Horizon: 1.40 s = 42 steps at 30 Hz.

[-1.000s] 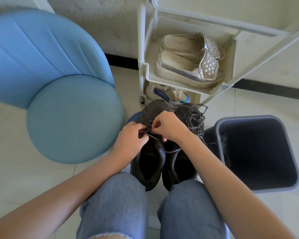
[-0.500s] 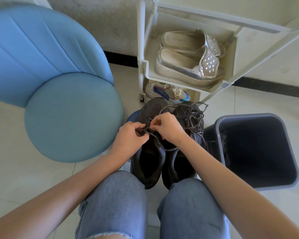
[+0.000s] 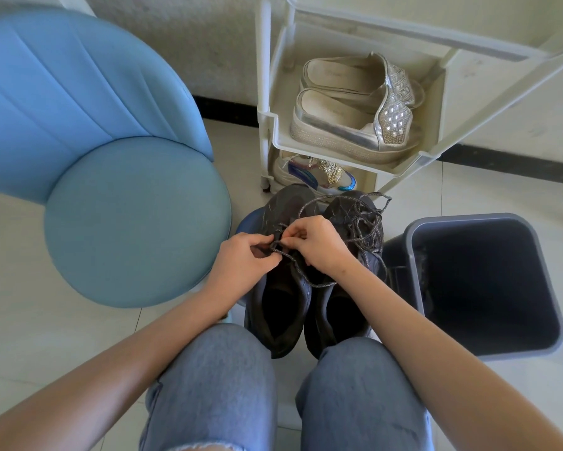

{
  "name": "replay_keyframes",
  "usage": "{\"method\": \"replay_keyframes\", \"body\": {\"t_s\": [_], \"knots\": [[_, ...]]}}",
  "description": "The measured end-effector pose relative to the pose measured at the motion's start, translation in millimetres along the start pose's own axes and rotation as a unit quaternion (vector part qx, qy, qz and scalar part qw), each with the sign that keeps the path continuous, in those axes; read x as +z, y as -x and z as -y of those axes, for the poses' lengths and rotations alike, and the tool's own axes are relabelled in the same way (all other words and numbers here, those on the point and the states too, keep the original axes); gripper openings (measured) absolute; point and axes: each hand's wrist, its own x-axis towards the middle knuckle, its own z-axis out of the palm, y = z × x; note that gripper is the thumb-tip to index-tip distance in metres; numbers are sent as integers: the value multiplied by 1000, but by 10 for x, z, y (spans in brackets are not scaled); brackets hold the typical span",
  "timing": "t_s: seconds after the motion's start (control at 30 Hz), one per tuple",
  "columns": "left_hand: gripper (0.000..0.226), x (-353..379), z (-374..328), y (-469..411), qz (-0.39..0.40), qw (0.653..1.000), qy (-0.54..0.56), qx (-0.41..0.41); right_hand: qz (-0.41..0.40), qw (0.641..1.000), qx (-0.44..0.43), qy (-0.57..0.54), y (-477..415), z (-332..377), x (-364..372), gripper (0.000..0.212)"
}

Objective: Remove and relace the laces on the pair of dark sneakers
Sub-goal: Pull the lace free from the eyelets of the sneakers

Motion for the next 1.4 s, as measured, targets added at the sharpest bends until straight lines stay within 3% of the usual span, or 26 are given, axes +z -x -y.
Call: {"method": "replay_keyframes", "body": {"t_s": [0.1, 0.23, 0.43, 0.53, 0.6, 0.73, 0.83, 0.97, 1.1, 1.17, 1.27, 1.4], "knots": [[40, 4, 12, -7, 12, 1000, 2, -1, -2, 1000, 7, 18, -2, 28, 9, 6], [41, 3, 29, -14, 10, 1000, 7, -9, -19, 989, -3, 146, -17, 93, 50, 9], [48, 14, 66, -25, 32, 999, 37, -12, 10, 999, 10, -30, 52, 1, 11, 7], [53, 18, 85, -36, 54, 997, 43, -28, -19, 996, 20, 79, 18, 53, 78, 7], [52, 20, 94, -42, 52, 997, 52, -30, -34, 995, 22, 91, 12, 65, 101, 7], [45, 3, 89, -37, 70, 993, 81, -51, -13, 998, 18, -65, 51, 2, 76, 11], [22, 2, 112, -62, 30, 998, 54, -31, 5, 996, 12, -88, 65, -2, 51, 10], [7, 28, 134, -113, -34, 999, 13, 24, 0, 992, 15, -128, 101, -6, 54, 16], [16, 72, 155, -145, -42, 999, 22, 20, -21, 987, 19, -158, 109, 41, 68, 19], [20, 80, 143, -157, -57, 995, 81, -14, -29, 990, 11, -136, 123, 65, 57, 13], [18, 16, 82, -166, -132, 958, 250, -54, -71, 989, 8, -131, 163, 53, 6, 6], [21, -226, 46, -151, -253, 842, 473, -54, -177, 971, 0, -159, 192, -27, -82, 11]]}}
